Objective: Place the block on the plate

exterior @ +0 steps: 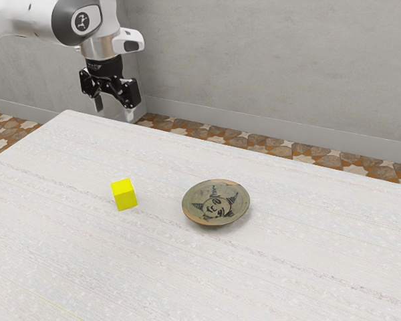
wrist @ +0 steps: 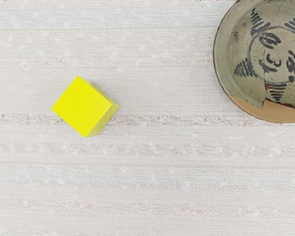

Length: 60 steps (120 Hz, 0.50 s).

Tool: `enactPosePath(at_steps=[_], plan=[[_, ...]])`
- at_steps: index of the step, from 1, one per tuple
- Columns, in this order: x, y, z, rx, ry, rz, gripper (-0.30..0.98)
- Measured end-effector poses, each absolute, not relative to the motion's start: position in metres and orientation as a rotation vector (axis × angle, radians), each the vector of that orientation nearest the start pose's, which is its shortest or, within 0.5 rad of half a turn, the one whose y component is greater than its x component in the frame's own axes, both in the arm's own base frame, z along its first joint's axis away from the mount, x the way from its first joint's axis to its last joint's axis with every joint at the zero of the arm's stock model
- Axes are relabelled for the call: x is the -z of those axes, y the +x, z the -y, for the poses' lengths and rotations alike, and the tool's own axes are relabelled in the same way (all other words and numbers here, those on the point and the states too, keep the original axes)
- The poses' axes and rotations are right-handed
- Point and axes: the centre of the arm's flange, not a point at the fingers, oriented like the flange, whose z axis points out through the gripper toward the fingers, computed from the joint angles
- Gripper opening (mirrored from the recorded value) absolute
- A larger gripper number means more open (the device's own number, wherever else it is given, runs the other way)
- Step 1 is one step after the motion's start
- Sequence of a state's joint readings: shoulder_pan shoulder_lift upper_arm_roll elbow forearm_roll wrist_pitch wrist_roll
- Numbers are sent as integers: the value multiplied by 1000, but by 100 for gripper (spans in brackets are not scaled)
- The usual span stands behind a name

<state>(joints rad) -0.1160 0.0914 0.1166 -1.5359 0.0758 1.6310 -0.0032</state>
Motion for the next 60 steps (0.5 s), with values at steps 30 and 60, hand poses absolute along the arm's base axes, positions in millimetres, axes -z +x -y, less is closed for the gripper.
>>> enactPosePath(at_steps=[30,60], plan=[[-529,617,-21,-70,-3053,106,69],[-406,674,-78,-189,-3040,529,69]])
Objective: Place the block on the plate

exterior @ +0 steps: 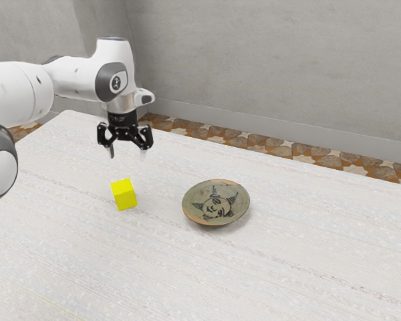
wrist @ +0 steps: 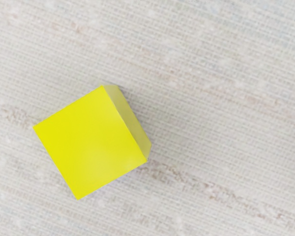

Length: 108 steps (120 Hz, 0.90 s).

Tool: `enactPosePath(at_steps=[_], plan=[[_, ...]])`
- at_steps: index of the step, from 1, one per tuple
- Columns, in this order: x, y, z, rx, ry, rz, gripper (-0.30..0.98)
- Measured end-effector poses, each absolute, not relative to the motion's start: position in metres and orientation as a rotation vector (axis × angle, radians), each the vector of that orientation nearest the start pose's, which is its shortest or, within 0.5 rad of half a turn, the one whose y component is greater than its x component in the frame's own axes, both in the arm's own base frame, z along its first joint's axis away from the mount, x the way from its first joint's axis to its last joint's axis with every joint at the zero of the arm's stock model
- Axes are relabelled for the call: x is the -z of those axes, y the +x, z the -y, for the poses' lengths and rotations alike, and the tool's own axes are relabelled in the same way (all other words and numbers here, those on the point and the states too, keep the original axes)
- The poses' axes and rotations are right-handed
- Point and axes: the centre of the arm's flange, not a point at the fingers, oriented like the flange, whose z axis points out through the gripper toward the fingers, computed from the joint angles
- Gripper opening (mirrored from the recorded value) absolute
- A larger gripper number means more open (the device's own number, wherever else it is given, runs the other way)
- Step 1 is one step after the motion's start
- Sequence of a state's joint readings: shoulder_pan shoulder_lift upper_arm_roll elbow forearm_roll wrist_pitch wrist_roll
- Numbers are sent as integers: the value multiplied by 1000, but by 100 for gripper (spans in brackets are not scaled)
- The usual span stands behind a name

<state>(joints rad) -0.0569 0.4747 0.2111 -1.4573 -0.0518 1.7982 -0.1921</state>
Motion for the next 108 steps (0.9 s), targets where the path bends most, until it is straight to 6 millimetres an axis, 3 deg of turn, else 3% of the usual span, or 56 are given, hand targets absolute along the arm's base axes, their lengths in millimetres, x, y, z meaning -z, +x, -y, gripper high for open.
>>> enactPosePath(at_steps=[13,26,42,64,108], plan=[[-387,676,-97,-183,-3017,730,69],[-359,665,-116,-219,-2985,929,69],[-332,657,-128,-236,-2935,1095,69],[-308,662,-130,-216,-2876,1219,69],[-277,668,-133,-187,-2792,1369,69]])
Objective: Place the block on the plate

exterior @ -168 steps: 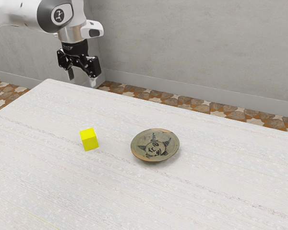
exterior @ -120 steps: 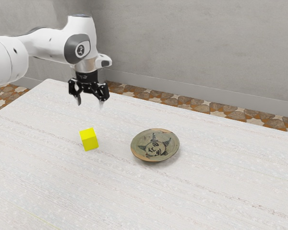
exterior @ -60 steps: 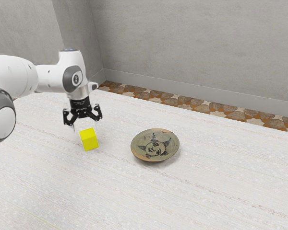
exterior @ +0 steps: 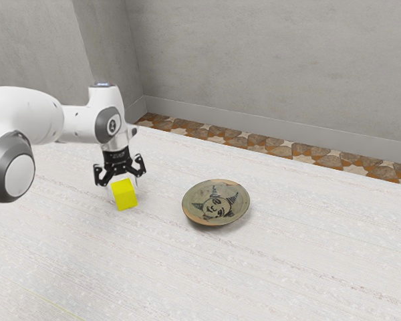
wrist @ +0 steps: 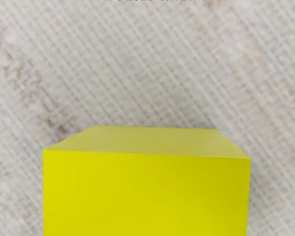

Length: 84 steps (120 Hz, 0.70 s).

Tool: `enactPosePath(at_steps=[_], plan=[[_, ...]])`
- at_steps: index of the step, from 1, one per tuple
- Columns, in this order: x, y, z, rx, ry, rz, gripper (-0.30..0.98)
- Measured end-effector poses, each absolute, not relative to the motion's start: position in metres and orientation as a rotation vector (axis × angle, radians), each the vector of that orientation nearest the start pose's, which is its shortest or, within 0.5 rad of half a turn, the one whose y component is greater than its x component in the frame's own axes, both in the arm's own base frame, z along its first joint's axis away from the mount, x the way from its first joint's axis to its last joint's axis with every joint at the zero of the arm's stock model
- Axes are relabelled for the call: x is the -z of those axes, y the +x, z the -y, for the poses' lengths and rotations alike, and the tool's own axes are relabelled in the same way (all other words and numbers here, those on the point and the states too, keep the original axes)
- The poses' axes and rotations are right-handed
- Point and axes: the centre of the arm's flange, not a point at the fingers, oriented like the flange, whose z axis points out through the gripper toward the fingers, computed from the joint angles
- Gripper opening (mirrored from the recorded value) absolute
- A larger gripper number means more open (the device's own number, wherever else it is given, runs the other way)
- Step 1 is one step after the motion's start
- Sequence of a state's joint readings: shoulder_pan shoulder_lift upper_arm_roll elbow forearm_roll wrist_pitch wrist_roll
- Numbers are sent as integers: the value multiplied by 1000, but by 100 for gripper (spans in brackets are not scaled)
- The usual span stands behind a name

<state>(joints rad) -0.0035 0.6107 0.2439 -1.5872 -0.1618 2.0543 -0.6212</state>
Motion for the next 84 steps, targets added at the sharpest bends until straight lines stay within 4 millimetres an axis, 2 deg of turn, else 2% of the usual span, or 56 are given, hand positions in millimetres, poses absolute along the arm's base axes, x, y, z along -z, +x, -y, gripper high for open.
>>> enactPosePath(at_steps=[32,59,84], plan=[[-264,668,-140,-182,-2747,1468,68],[-263,669,-141,-174,-2724,1510,47],[-264,670,-140,-166,-2710,1534,43]])
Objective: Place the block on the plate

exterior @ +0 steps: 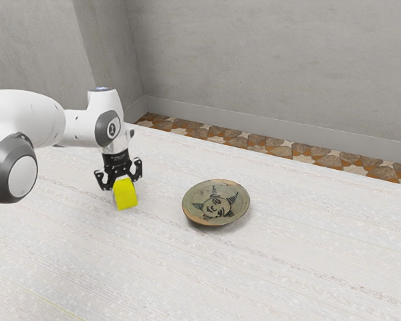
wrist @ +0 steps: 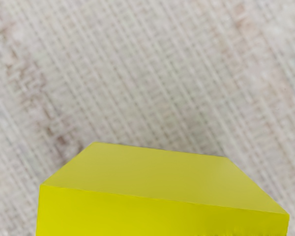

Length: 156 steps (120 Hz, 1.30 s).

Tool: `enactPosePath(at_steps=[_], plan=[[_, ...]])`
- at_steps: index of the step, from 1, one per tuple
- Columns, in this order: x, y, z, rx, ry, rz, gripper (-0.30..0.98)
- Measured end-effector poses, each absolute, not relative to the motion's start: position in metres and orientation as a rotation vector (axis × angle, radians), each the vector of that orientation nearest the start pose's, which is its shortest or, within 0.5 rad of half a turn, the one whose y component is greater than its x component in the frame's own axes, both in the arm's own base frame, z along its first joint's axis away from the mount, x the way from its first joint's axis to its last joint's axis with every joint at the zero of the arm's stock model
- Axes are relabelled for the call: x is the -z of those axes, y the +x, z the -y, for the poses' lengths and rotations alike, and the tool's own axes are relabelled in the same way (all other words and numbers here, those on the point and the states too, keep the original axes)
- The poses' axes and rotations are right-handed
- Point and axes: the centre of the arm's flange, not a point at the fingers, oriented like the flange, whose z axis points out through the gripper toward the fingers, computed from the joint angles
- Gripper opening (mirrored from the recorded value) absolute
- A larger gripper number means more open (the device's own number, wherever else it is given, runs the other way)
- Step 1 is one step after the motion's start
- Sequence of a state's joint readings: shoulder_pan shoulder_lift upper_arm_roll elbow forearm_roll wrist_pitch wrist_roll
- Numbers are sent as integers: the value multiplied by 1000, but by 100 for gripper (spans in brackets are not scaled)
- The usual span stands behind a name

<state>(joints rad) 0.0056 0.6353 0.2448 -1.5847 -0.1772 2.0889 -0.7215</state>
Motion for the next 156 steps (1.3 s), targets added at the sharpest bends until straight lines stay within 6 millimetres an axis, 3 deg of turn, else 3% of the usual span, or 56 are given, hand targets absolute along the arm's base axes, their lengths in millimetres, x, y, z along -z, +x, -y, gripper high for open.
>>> enactPosePath(at_steps=[14,28,36,52,66,87,106,136,156], plan=[[-273,673,-138,-145,-2711,1539,41],[-302,684,-118,-82,-2746,1509,39],[-322,690,-86,-46,-2790,1451,38],[-353,704,3,23,-2895,1280,37],[-357,703,60,22,-2945,1171,37],[-344,697,114,-1,-2977,1069,37],[-326,694,134,-34,-2979,1038,37],[-315,715,147,2,-2988,1022,37],[-313,717,147,0,-2991,1023,53]])
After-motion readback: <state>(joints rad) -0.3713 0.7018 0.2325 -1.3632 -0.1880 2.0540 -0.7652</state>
